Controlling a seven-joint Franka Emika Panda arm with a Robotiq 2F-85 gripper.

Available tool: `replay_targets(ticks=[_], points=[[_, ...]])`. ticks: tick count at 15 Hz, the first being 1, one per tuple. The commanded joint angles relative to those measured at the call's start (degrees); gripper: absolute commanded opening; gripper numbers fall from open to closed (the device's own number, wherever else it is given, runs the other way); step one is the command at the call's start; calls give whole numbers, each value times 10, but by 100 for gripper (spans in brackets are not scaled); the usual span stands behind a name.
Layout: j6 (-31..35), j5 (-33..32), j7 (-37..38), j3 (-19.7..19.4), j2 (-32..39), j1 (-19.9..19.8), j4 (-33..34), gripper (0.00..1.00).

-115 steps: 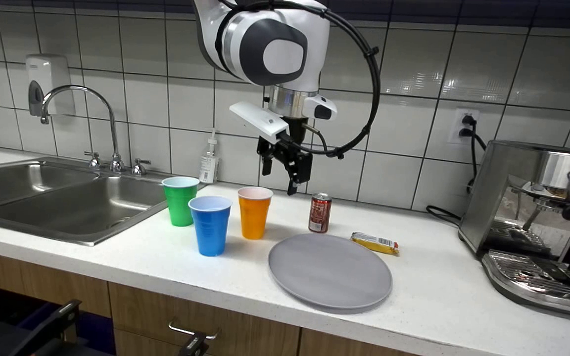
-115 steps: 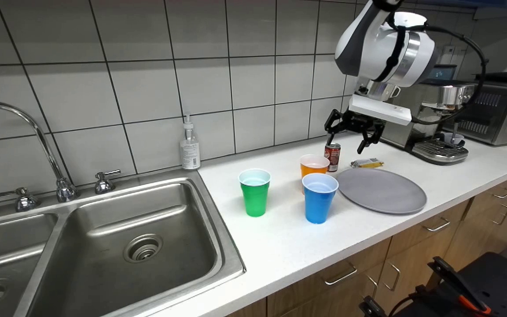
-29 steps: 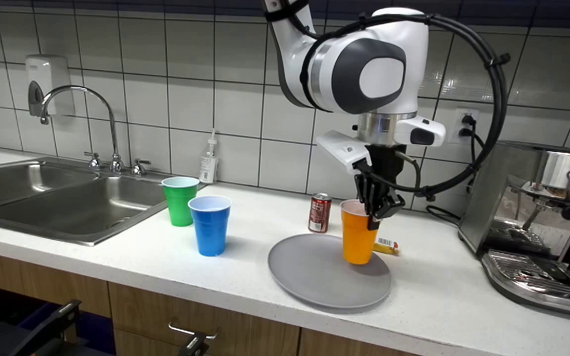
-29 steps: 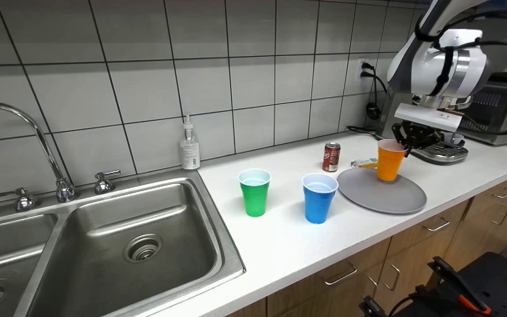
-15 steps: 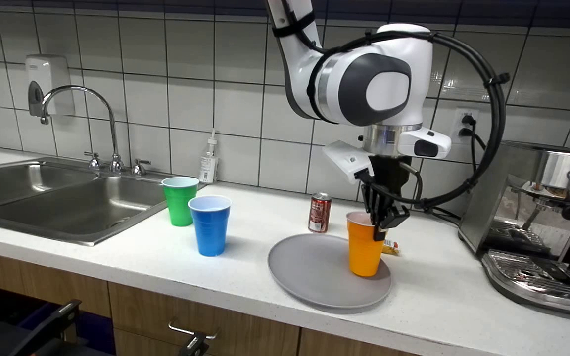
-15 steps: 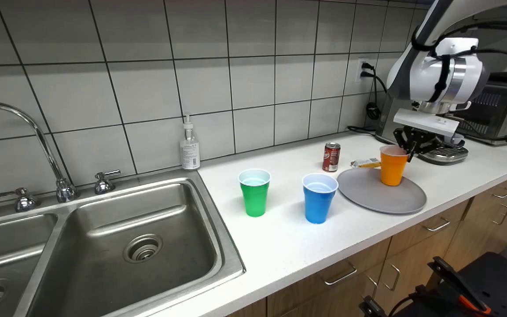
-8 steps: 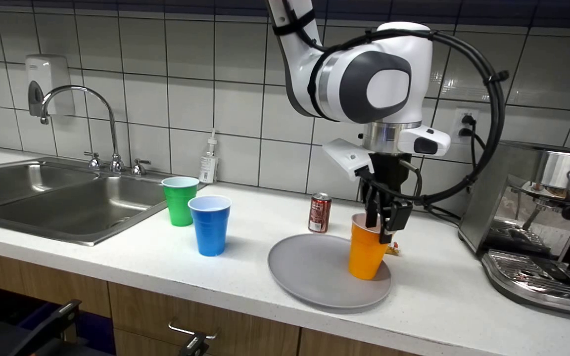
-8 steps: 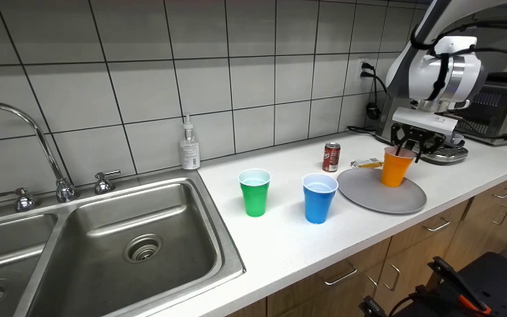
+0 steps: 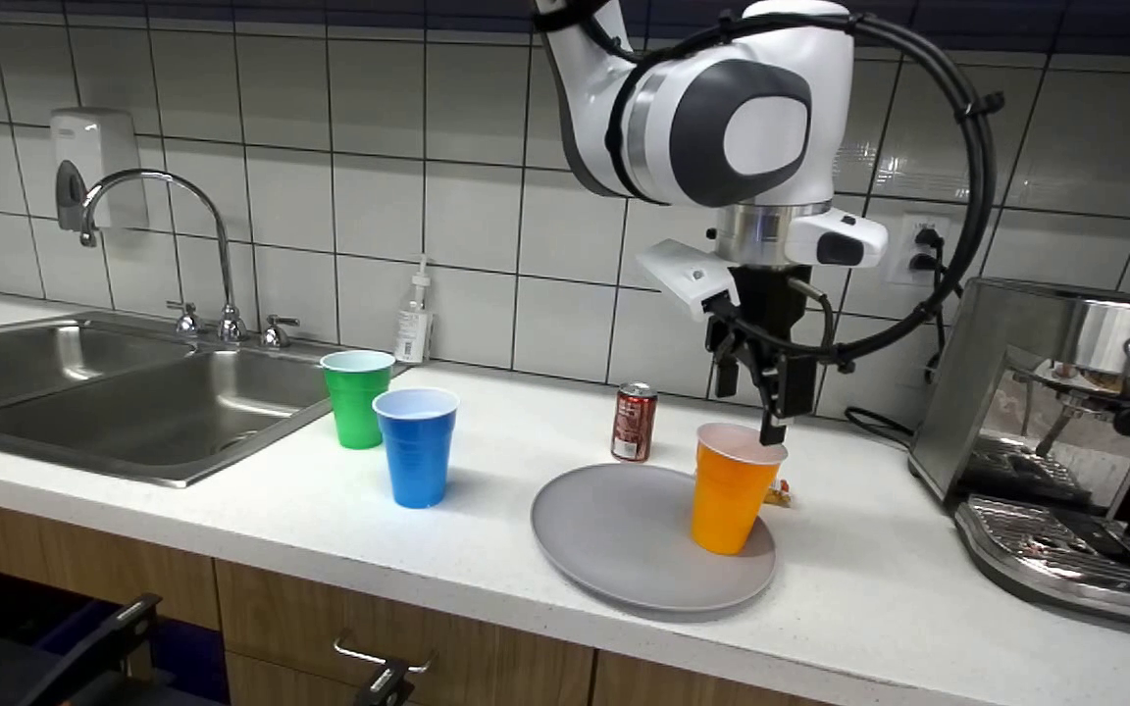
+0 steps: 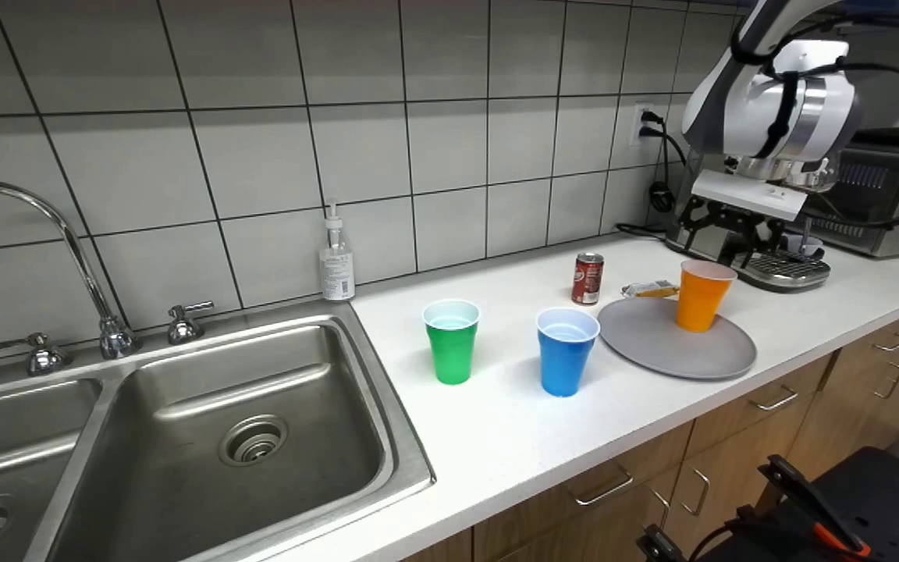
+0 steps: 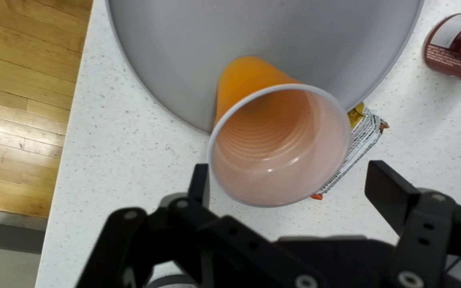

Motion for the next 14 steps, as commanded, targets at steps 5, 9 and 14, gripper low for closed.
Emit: replay_targets(ticks=[5,9,14], points=[[-39,-2,-44,28,-70,-3,-28,100],[-49,1,-73,44,-87,1,-40,100],[-70,1,-123,61,-109,11,-64,100]])
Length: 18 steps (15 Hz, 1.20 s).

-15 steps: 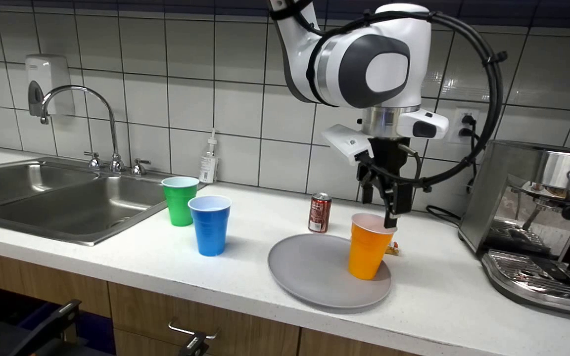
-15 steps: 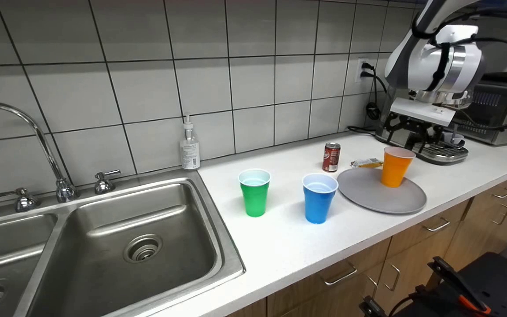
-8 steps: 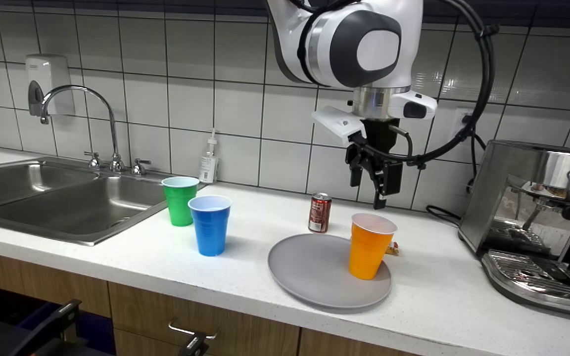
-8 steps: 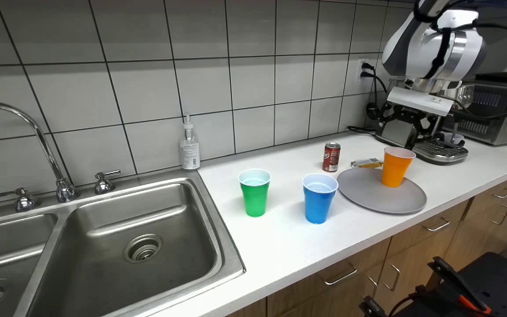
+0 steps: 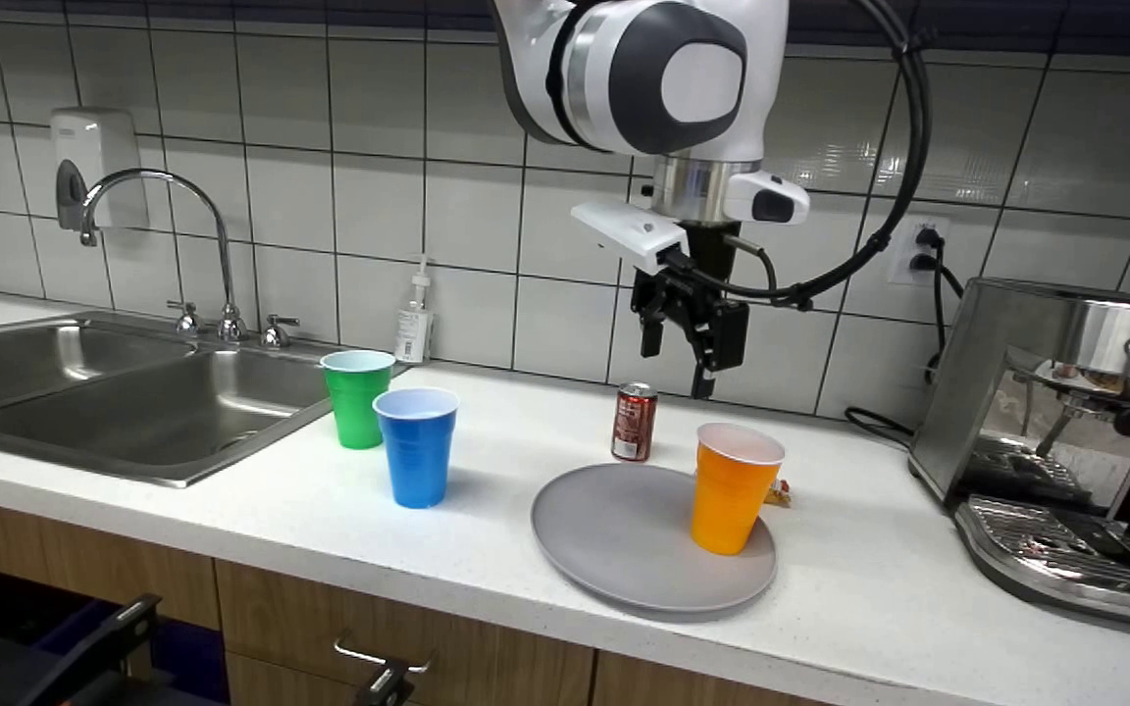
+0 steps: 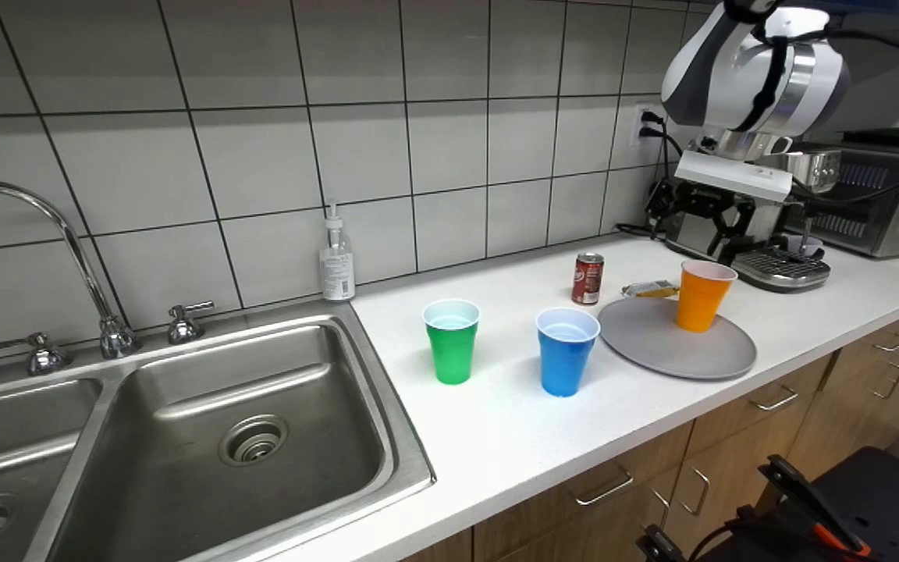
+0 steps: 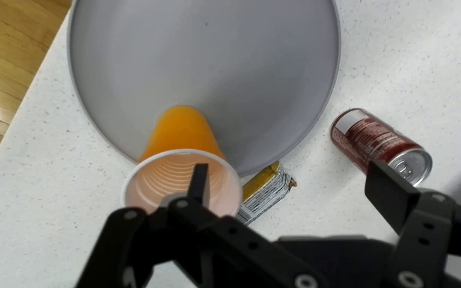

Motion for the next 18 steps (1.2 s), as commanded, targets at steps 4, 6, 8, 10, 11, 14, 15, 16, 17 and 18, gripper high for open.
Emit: replay_targets(ticks=[4,6,8,10,11,14,15,16,17,18], points=[[-47,5,-86,22,-59,11,-53,100],[-59,4,-111,26,-70,16,-65,100],[-71,3,-138,29,-82,23,-75,100],[-84,2,-161,32,-93,28,-84,100],[-89,0,-169,32,-98,32,-90,100],[-101,-4,-191,35,-110,43,-108,100],[-103,0,-198,38,-115,48,-114,100],[-106,2,-204,40,-117,52,-119,100],[-108,3,-209,42,-121,57,-124,100],[-110,3,-213,44,-124,62,-129,100]])
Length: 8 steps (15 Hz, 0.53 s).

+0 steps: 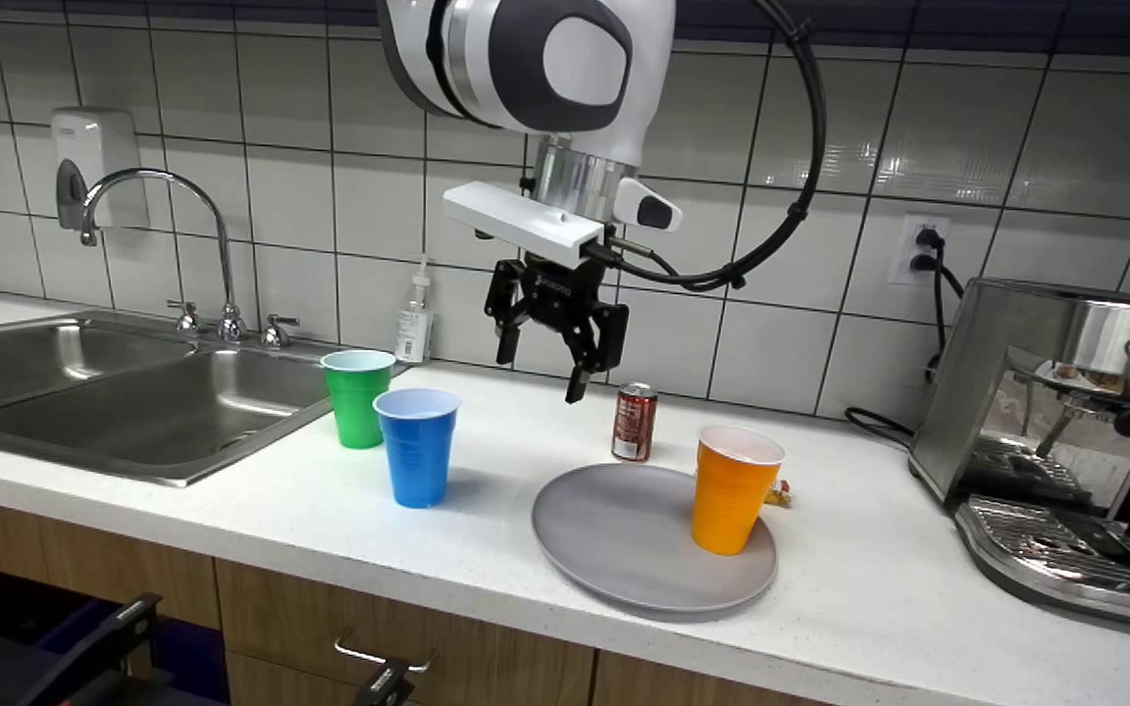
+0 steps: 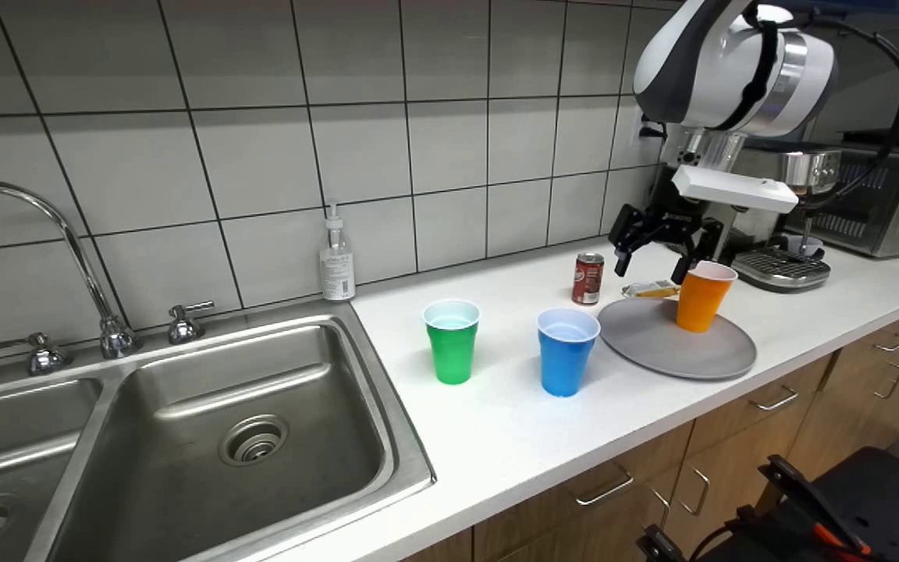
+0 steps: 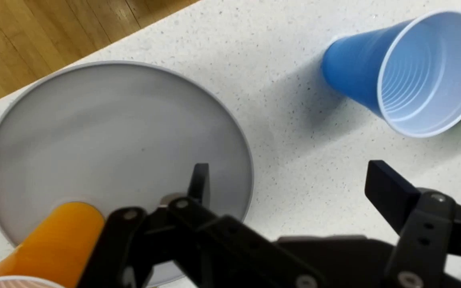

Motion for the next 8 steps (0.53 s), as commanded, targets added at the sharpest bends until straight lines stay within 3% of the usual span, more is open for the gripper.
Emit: replay_targets(ticks=[1,8], points=[[-20,3,-28,10,-35,12,-28,100],[-16,-3,-35,25,-39,40,-51,100]])
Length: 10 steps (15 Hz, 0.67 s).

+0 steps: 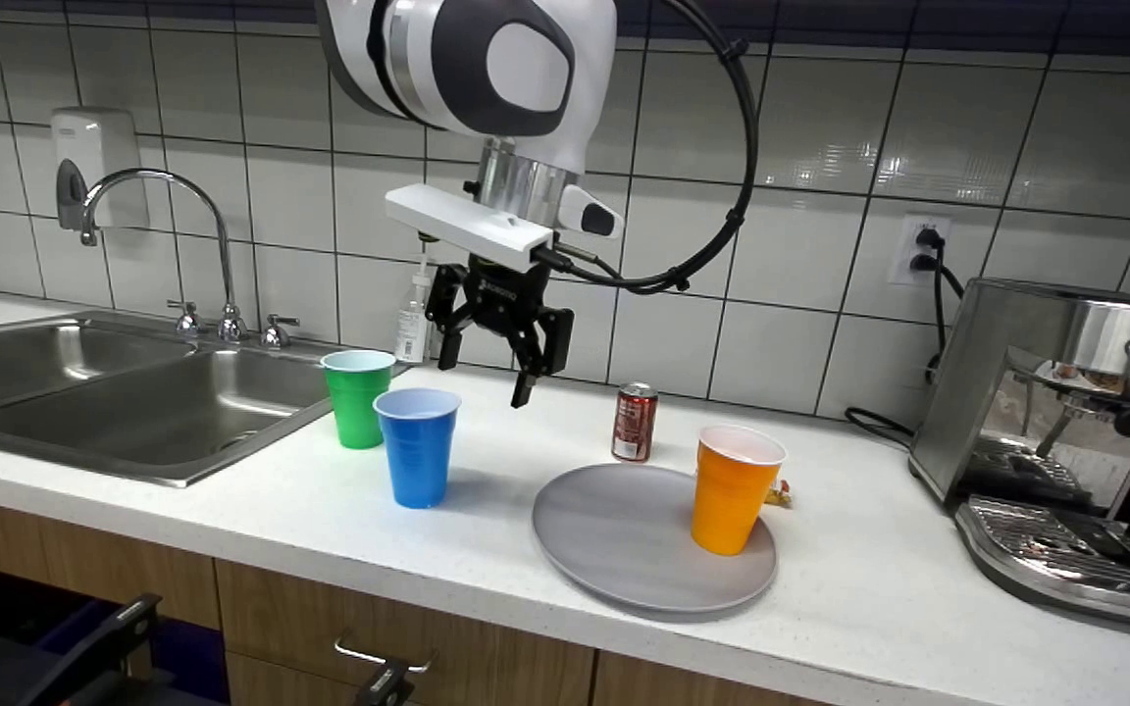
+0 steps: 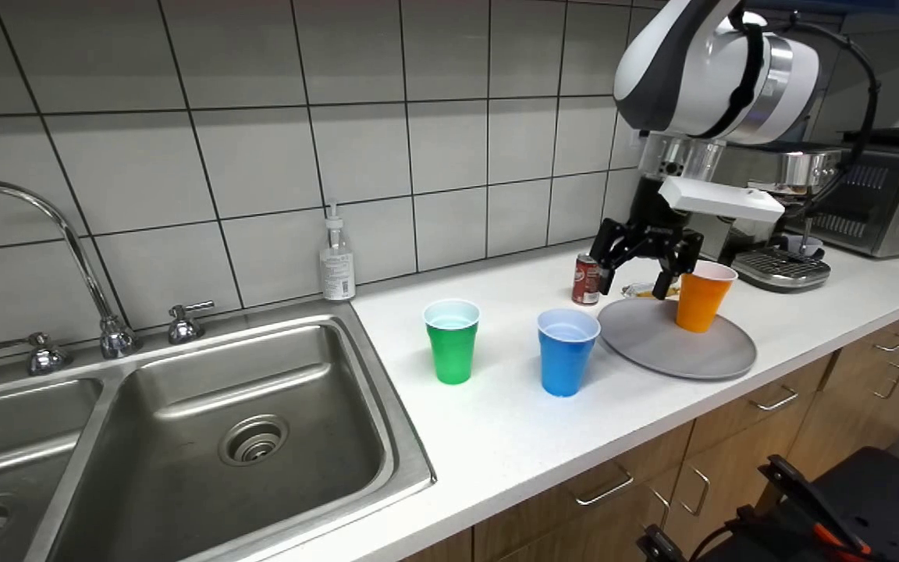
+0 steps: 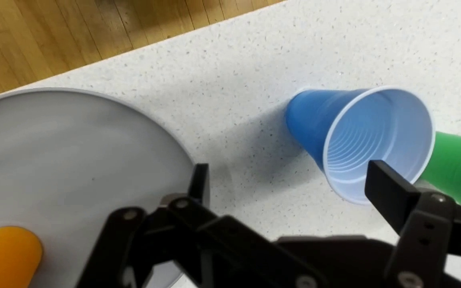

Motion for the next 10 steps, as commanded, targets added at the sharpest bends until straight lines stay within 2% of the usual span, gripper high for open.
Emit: replay_targets(ticks=[1,10], points=[[-3,-5,-11,11,-17,7,-19,100],[20,-7,-1,26,1,23,-27,100]])
